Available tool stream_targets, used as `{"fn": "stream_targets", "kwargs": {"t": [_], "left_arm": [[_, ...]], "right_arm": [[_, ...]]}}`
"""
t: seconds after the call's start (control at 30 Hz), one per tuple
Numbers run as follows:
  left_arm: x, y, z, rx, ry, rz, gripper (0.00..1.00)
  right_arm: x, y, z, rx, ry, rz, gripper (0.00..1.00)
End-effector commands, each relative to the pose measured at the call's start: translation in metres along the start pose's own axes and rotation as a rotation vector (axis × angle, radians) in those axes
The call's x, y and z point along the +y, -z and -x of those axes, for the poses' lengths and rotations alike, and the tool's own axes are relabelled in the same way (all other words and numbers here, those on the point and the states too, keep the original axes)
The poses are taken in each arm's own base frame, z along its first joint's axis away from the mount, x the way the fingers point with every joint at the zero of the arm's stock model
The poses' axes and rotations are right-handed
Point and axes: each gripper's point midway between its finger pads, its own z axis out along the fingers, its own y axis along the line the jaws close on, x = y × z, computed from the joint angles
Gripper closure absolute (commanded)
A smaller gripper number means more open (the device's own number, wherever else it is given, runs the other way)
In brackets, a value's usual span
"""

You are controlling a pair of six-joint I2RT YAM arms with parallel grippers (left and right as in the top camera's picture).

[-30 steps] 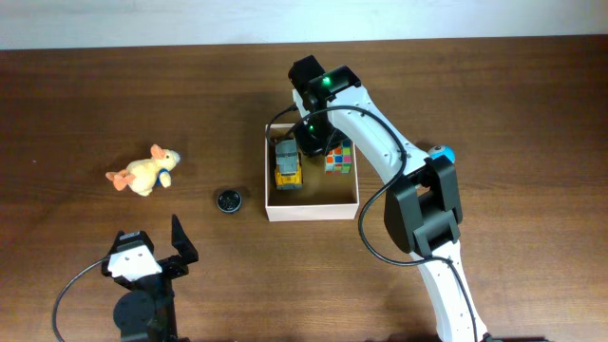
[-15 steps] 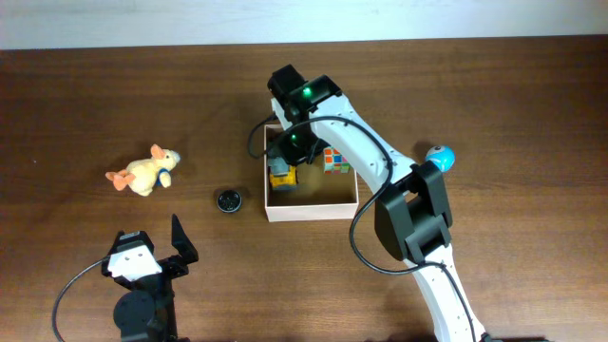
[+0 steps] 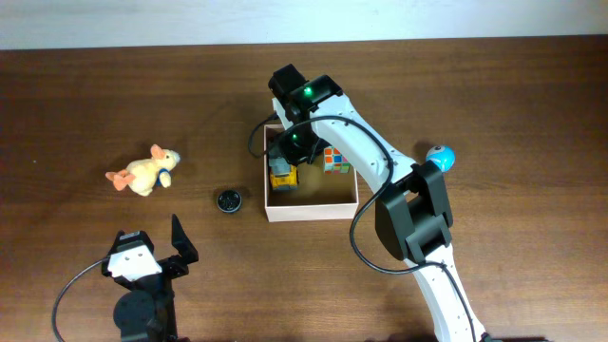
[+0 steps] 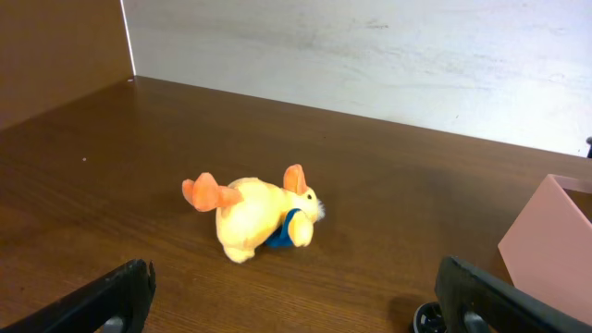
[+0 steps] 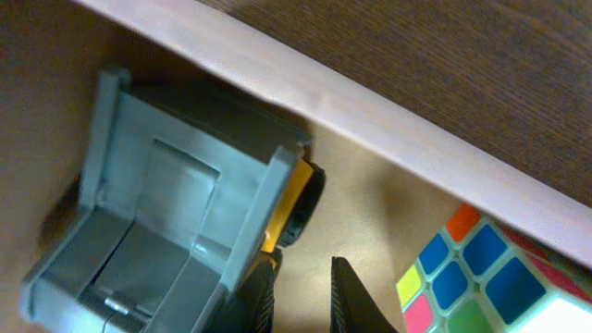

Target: Pack container

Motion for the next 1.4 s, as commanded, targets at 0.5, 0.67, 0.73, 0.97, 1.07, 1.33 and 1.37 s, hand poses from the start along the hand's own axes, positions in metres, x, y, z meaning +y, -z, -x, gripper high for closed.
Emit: {"fn": "stream_targets", "kwargs": {"t": [0.5, 0.67, 0.73, 0.97, 1.07, 1.33, 1.37], "left_arm": [[-0.001, -0.001, -0.003, 0.004, -0.001, -0.011, 0.01], [-0.001, -0.001, -0.003, 0.004, -0.001, -0.011, 0.01], [-0.001, -0.001, -0.003, 0.005, -0.001, -0.011, 0.01], [-0.001, -0.001, -0.003, 0.004, -0.001, -0.011, 0.01], [-0.001, -0.001, -0.003, 0.005, -0.001, -0.011, 0.01], [-0.001, -0.001, -0.003, 0.005, -0.001, -0.011, 0.01], [-0.001, -0.001, -0.003, 0.005, -0.001, -0.011, 0.01]], "right_arm": [[-0.009, -0.04, -0.028, 0.101, 0.007, -0.017, 0.83], [-0.008, -0.04, -0.026, 0.093, 0.01, -0.01, 0.84], [-0.008, -0.039, -0.026, 0.091, 0.011, -0.009, 0.84], [-0.006, -0.025, -0.013, 0.049, 0.014, -0.007, 0.84], [-0.007, -0.018, -0.007, 0.03, 0.011, -0.009, 0.84], [-0.022, -0.008, 0.0, 0.013, -0.02, -0.011, 0.84], [-0.024, -0.008, 0.0, 0.013, -0.023, -0.011, 0.84]]}}
